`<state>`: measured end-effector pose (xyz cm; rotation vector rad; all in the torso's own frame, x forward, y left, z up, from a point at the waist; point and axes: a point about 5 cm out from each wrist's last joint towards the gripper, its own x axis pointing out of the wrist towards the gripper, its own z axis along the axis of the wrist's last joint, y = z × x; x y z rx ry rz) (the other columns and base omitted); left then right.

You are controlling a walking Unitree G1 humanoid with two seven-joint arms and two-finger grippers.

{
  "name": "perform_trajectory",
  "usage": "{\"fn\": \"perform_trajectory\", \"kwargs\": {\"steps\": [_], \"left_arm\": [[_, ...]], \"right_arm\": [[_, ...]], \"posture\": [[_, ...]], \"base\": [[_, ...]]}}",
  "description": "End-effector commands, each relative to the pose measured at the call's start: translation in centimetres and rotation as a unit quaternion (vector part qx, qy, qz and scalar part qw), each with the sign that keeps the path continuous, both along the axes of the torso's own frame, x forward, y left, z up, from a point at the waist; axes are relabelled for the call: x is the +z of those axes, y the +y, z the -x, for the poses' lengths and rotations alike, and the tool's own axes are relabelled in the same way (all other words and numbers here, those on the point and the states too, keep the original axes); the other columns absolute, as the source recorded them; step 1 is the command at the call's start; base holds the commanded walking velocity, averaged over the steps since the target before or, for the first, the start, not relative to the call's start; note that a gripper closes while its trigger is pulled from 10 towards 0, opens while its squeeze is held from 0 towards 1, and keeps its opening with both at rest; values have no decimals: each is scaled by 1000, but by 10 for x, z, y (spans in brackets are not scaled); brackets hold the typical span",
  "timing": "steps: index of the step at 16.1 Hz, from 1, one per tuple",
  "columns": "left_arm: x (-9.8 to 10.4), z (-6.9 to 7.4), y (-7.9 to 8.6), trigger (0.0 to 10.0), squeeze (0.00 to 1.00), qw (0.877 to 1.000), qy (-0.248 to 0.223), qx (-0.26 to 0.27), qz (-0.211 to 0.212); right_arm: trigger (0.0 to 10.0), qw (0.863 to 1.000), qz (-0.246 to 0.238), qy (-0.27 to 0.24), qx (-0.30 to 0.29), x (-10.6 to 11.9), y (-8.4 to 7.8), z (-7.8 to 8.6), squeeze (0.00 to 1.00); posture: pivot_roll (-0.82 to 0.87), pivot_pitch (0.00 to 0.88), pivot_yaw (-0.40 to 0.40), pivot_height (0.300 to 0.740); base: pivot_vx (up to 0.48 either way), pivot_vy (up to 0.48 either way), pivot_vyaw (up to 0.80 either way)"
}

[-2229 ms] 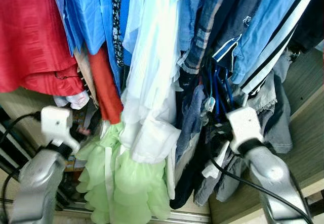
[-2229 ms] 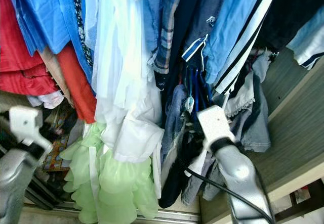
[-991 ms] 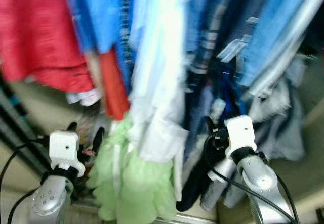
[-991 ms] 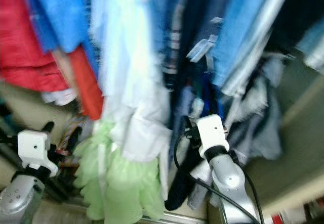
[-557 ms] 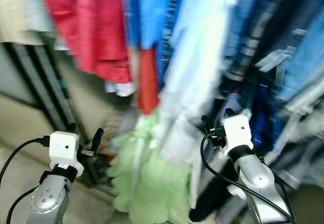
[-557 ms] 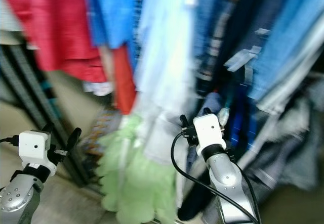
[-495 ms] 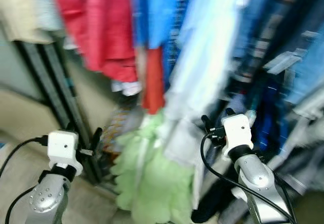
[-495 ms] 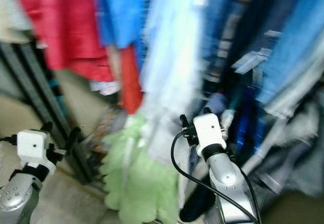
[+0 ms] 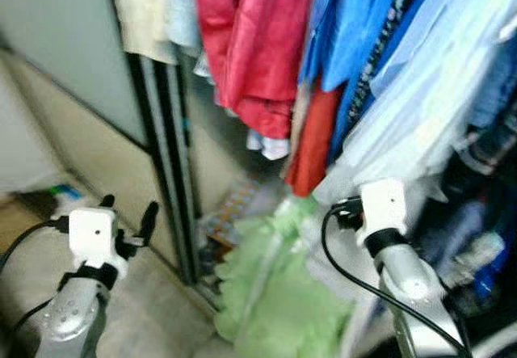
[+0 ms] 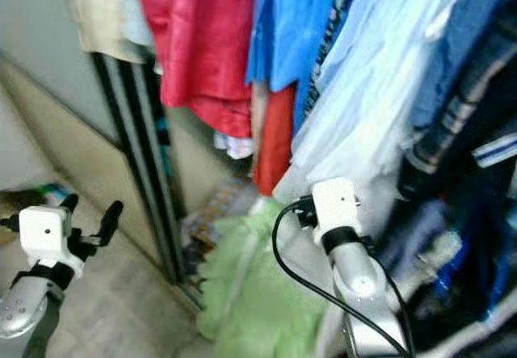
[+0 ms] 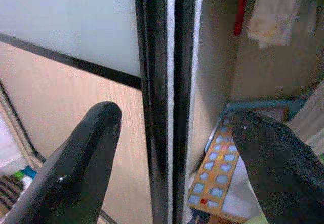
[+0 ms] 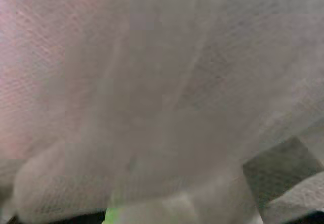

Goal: Clean up the room

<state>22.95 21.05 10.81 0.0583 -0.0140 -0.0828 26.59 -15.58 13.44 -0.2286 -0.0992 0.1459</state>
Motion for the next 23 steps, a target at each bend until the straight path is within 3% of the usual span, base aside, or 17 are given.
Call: {"fn": "perform_trajectory", "kwargs": {"steps": [1, 3, 8, 9, 12, 15, 16, 18, 23], "left_arm": [[1, 3, 0, 10000, 0, 1000, 1, -8, 2], [-4, 6, 5, 10000, 0, 1000, 8, 5, -4], [4, -28, 6, 10000, 0, 999, -5, -14, -52], [12, -35, 9, 10000, 0, 998, -15, -11, -52], [15, -39, 19, 10000, 0, 998, -30, 14, -59], [12, -19, 38, 10000, 0, 993, -31, 96, -59], [1, -3, 46, 10000, 0, 992, -10, 117, -56], [-19, 13, 41, 10000, 0, 993, 28, 104, -51], [-31, 35, 31, 10000, 0, 992, 51, 104, -40]], "right_arm": [[10000, 1000, 2, 11, -10, -2, -6, 3, 0], [10000, 1000, 5, 23, -17, -9, -11, 5, 0], [10000, 999, -10, 18, -29, -10, -11, -21, 0], [10000, 998, -13, 19, -54, -12, -18, -25, 0], [10000, 998, -10, 24, -65, -13, -27, -24, 0], [10000, 999, -15, 34, -29, -13, -27, -9, 0], [10000, 998, -37, 53, -19, -17, -27, -2, 0], [10000, 998, -25, 50, -9, -20, -27, 4, 0], [10000, 998, -8, 56, -36, -27, -24, 13, 0]], "posture": [[-54, 0, -62, 740], [-57, 0, -59, 740], [-38, 0, -27, 740], [-24, 0, -17, 740], [-47, 0, -19, 740], [-66, 0, -15, 740], [-78, 0, 5, 740], [-64, 0, -6, 740], [-33, 0, -25, 740]], "base": [[0, 0, 800], [0, 0, 800], [0, 0, 320], [0, 0, 0], [0, 0, 0], [0, 0, 0], [0, 0, 0], [0, 0, 0], [0, 0, 0]]}}
